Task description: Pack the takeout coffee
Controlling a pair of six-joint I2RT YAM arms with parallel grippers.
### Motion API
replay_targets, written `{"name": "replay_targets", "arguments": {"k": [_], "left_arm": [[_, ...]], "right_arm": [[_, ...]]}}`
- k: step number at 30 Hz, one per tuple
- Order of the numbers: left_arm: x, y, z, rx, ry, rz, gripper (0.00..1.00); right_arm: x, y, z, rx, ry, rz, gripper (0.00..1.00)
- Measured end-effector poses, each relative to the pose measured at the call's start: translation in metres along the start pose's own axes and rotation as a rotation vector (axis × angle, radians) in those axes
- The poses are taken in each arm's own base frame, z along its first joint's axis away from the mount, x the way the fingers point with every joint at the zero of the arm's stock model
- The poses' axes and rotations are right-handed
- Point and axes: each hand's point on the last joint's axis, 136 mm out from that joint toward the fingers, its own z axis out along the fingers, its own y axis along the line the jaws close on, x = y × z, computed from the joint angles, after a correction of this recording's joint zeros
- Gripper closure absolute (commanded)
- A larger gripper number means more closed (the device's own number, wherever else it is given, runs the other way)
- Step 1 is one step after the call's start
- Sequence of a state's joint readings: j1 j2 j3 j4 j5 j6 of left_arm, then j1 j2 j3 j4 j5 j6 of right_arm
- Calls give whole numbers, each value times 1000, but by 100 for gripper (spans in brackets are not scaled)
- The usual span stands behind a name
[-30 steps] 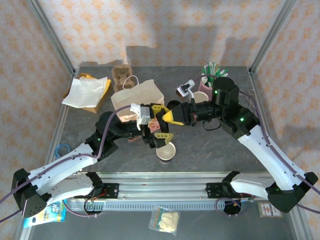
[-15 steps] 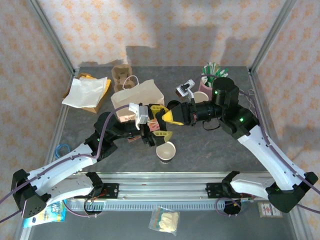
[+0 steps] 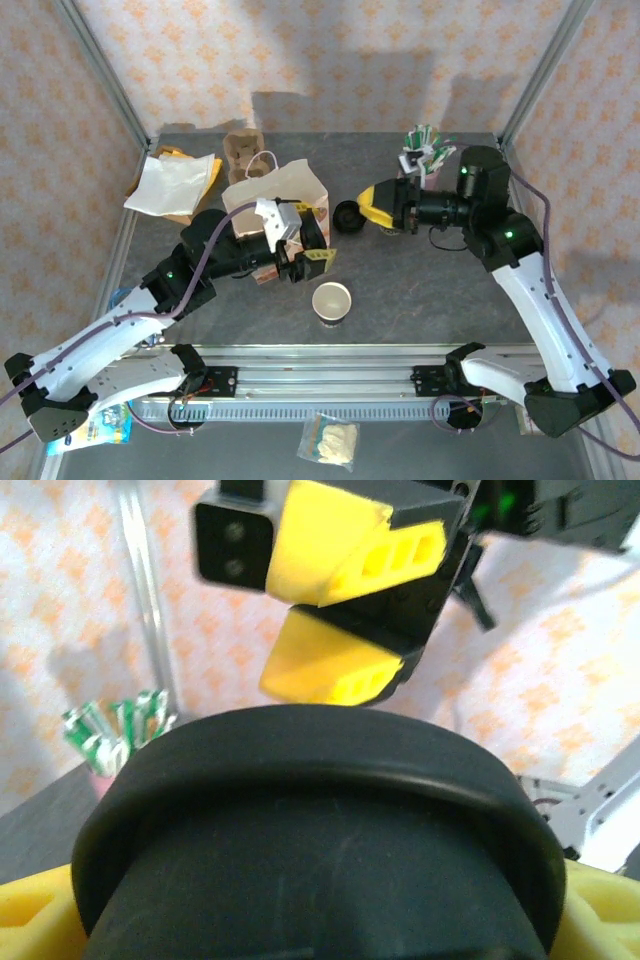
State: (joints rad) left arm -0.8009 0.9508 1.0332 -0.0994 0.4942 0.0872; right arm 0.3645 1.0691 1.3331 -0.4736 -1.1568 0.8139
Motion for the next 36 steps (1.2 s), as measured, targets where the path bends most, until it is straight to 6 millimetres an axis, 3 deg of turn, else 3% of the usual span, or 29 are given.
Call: {"name": "replay_targets", "arguments": {"k": [2, 6, 10, 12, 25, 36], "left_arm": [[9, 2, 3, -30, 79, -15, 21], [46, -1, 16, -72, 292, -52, 23], [91, -9, 23, -93, 507, -74, 23], [112, -13, 21, -100, 597, -85, 23], [197, -28, 28, -120, 983, -164, 23], [226, -27, 42, -138, 1090, -171, 22]], "right_arm": [[-13, -14, -8, 77, -78, 31, 57], [-39, -62, -23, 332, -215, 104, 56], [-47, -107, -38, 564, -280, 125, 55], [-47, -117, -45, 624, -293, 119, 55], [-53, -126, -58, 713, -336, 45, 54], [-55, -126, -65, 732, -350, 8, 53]]}}
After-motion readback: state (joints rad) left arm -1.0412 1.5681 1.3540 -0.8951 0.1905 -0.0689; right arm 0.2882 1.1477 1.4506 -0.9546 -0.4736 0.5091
